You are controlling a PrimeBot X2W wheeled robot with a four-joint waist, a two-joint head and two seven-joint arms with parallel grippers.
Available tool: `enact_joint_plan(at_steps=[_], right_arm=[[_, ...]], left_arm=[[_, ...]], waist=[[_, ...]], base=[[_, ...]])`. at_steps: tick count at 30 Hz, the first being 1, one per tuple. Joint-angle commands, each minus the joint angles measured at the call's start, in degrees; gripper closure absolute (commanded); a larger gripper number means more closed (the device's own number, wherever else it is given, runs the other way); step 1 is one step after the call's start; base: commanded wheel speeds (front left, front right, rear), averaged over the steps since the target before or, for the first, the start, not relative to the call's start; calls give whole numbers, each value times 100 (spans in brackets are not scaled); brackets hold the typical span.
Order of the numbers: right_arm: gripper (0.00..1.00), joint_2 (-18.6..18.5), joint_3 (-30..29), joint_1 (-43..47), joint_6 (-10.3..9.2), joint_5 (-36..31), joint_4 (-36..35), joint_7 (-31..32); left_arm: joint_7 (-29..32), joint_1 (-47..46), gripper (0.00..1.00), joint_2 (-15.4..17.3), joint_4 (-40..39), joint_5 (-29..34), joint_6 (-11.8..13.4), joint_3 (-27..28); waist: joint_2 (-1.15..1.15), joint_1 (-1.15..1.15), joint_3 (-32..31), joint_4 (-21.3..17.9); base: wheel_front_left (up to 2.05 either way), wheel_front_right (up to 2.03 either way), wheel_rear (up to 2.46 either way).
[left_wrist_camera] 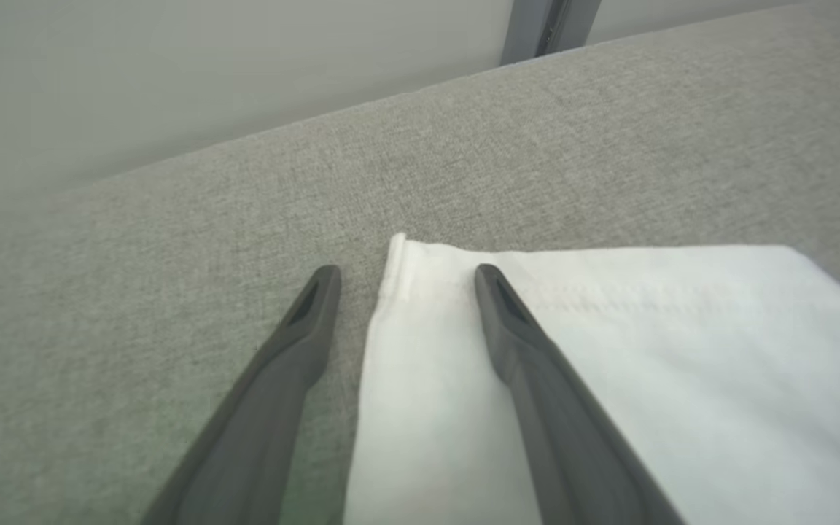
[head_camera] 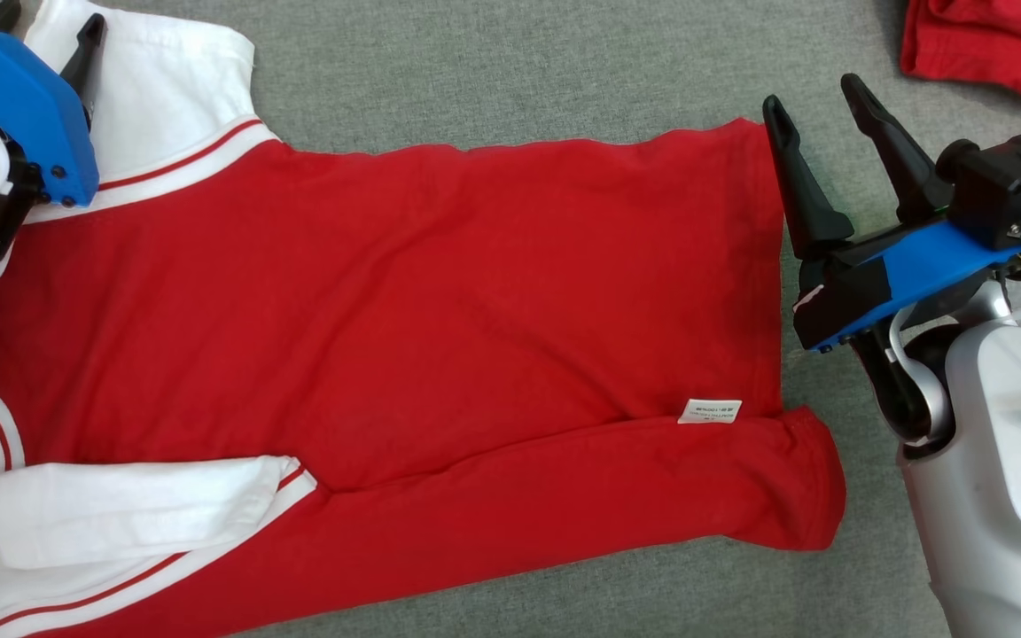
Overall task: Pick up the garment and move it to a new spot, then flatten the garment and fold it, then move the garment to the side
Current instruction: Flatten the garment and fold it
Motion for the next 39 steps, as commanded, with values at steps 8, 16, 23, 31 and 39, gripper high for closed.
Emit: enact_joint_plan(at_steps=[8,16,23,31,39], right_arm=[[0,-120,119,-171,1,123,110,164],[0,-391,327,-99,2,402,127,855],[0,-490,267,64,2,574,145,1357],[4,-526,265,-62,2,466,464,1809],[100,-552,126,-170,1,378,619,1602]], left_arm=[[67,-73,100,99,197,-553,-3,-485],[-405,-304,100,92,181,-674,-3,-833],[-707,-450,100,-39,129,-786,-3,-1127],[-1014,-588,100,-122,81,-893,-3,-1436],[-1366,-595,100,-228,63,-1049,-3,-1656]], waist=[[0,-1,-36,-30],[0,-1,-224,75],[0,-1,-273,265],[0,-1,-236,482],[0,-1,-352,669]], base=[[0,0,0],[0,0,0],[0,0,0],[0,0,0],[0,0,0]])
